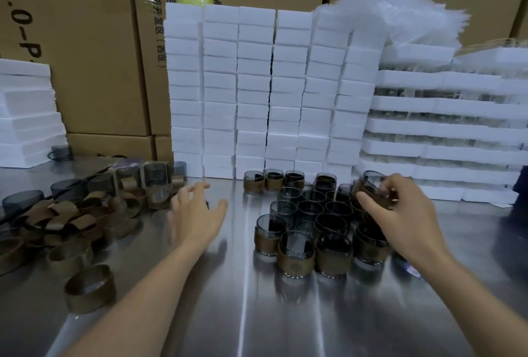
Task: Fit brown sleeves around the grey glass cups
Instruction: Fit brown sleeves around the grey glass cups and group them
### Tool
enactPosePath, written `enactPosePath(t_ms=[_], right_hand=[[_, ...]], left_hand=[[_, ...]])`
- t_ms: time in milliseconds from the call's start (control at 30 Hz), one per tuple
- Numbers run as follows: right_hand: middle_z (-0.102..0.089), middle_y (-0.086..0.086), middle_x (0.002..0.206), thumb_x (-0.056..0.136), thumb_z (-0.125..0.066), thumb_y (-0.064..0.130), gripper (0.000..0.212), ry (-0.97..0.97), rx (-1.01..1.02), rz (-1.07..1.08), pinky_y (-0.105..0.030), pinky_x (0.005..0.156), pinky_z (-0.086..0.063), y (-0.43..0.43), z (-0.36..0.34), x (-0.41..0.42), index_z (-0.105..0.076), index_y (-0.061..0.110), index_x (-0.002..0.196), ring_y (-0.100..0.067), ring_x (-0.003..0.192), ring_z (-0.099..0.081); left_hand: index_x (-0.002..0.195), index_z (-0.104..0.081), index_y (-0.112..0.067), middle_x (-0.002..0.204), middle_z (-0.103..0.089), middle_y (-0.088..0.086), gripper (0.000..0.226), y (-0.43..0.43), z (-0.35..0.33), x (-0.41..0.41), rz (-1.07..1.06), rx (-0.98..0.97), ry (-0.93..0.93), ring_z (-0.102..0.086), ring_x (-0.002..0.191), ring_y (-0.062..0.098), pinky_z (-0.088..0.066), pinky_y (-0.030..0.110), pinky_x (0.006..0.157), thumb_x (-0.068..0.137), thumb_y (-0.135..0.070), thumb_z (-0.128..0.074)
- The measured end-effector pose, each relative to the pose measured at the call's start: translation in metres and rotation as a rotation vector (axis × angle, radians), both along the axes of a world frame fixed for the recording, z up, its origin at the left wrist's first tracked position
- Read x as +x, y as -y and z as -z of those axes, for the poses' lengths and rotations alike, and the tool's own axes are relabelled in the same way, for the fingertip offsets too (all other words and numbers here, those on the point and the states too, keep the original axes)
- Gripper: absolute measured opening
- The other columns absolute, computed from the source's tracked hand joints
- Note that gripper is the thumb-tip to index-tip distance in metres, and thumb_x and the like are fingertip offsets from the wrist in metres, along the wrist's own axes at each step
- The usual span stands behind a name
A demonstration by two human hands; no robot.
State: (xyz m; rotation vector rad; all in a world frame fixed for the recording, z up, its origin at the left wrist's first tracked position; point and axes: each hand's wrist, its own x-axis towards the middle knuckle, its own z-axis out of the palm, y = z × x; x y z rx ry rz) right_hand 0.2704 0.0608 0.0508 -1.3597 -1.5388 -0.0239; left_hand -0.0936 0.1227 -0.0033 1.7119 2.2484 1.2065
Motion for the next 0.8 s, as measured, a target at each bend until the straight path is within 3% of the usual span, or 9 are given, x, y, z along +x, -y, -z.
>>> enactPosePath(t_ms=[100, 333, 467, 567, 667, 800], right_hand=[[-0.066, -0.001, 0.082, 0.089, -0.085, 0.041, 0.036, -0.009, -0.077, 0.064, -0.037, 0.064, -0.045, -0.003, 0.006, 0.021, -0.055, 0.024, 0.08, -0.02, 0.078, -0.061], [-0.067, 0.006, 0.086, 0.087, -0.089, 0.041, 0.03, 0.011, -0.183, 0.116, -0.035, 0.066, -0.044, -0.007, 0.017, 0.03, -0.062, 0.028, 0.083, -0.013, 0.084, -0.062], [-0.066, 0.007, 0.086, 0.086, -0.088, 0.042, 0.03, 0.019, -0.197, 0.185, -0.035, 0.066, -0.048, -0.006, 0.016, 0.043, -0.062, 0.028, 0.081, -0.012, 0.082, -0.061], [-0.067, 0.004, 0.094, 0.088, -0.085, 0.043, 0.028, 0.019, -0.254, 0.205, -0.043, 0.074, -0.053, -0.004, 0.016, 0.046, -0.063, 0.027, 0.085, -0.021, 0.09, -0.064], [-0.06, 0.003, 0.113, 0.092, -0.079, 0.044, 0.028, 0.068, -0.187, 0.271, -0.043, 0.091, -0.047, 0.0, 0.013, 0.038, -0.061, 0.025, 0.103, -0.028, 0.115, -0.055], [-0.058, 0.006, 0.117, 0.098, -0.07, 0.036, 0.02, 0.225, -0.003, 0.169, -0.036, 0.099, -0.038, 0.011, 0.009, 0.005, -0.067, 0.023, 0.113, -0.02, 0.122, -0.046]], left_hand=[[0.143, -0.055, -0.033, 0.153, -0.046, 0.004, 0.055, -0.004, 0.011, -0.006, 0.018, -0.121, -0.057, -0.044, 0.142, 0.032, -0.04, 0.053, 0.114, 0.097, -0.061, -0.064], [0.135, -0.059, -0.032, 0.147, -0.047, 0.007, 0.04, -0.008, 0.017, -0.01, 0.043, -0.1, -0.012, -0.051, 0.133, 0.032, -0.048, 0.045, 0.103, 0.097, -0.027, -0.071], [0.132, -0.061, -0.032, 0.143, -0.048, 0.007, 0.036, -0.008, 0.016, -0.012, 0.05, -0.088, -0.013, -0.054, 0.129, 0.033, -0.047, 0.044, 0.102, 0.098, -0.022, -0.068], [0.131, -0.062, -0.031, 0.143, -0.047, 0.007, 0.035, -0.009, 0.017, -0.013, 0.05, -0.075, 0.005, -0.054, 0.127, 0.032, -0.048, 0.044, 0.102, 0.098, -0.021, -0.069], [0.131, -0.062, -0.03, 0.138, -0.051, 0.01, 0.037, -0.011, 0.017, -0.013, 0.026, -0.054, 0.031, -0.057, 0.121, 0.034, -0.048, 0.042, 0.098, 0.097, -0.019, -0.07], [0.134, -0.06, -0.026, 0.131, -0.058, 0.014, 0.039, -0.011, 0.016, -0.012, 0.016, -0.026, 0.051, -0.061, 0.112, 0.035, -0.054, 0.044, 0.096, 0.097, -0.018, -0.072]])
